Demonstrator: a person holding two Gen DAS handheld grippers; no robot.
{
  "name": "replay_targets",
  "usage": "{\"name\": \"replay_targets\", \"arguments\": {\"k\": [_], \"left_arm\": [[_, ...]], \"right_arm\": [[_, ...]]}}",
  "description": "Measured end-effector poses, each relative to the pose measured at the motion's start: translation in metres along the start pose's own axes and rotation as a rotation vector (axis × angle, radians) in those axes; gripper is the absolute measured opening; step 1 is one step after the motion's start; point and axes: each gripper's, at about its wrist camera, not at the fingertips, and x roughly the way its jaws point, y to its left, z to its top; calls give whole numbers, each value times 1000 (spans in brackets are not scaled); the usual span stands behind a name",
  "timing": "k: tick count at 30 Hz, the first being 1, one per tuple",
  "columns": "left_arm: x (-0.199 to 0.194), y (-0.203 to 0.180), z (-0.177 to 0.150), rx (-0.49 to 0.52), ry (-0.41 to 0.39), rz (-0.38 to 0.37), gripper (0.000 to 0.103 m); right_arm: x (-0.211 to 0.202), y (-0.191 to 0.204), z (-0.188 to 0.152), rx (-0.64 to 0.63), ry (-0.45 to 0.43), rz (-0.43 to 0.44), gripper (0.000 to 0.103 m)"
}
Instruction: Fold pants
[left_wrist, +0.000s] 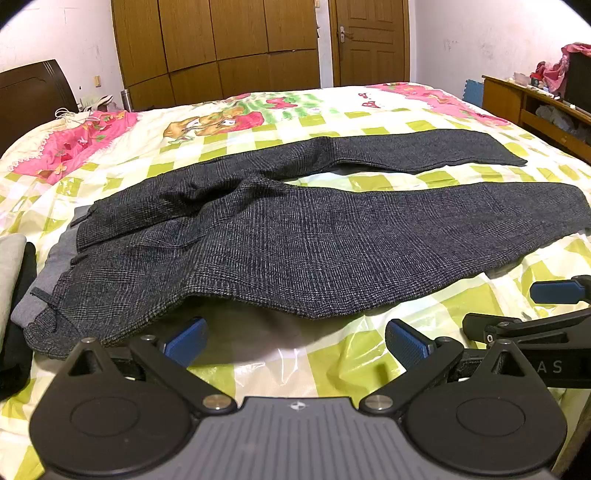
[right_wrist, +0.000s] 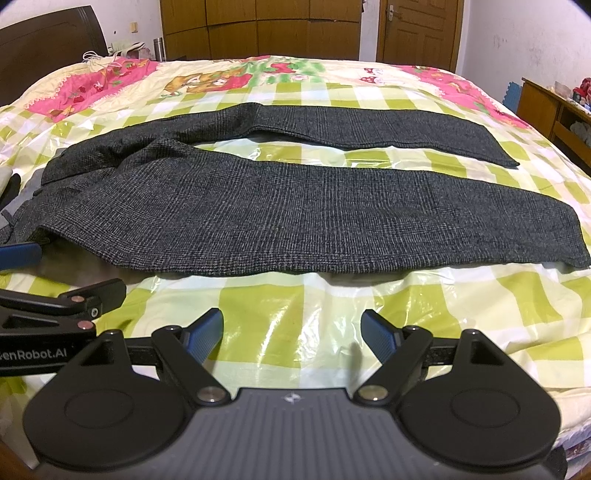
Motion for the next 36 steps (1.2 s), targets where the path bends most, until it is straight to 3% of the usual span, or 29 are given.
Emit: {"name": "replay_targets", "arguments": {"k": [15,24,36], "left_arm": [[-10,10,3,5,-48,21,103],[-9,58,3,-134,-40,58,103],[-15,106,3,-147,-53,119,103]], "right_arm": [[-7,5,7,-30,-17,-1,80],[-12,38,31,-122,-71,56,80],[-2,85,53,-230,-82,114,80]]}}
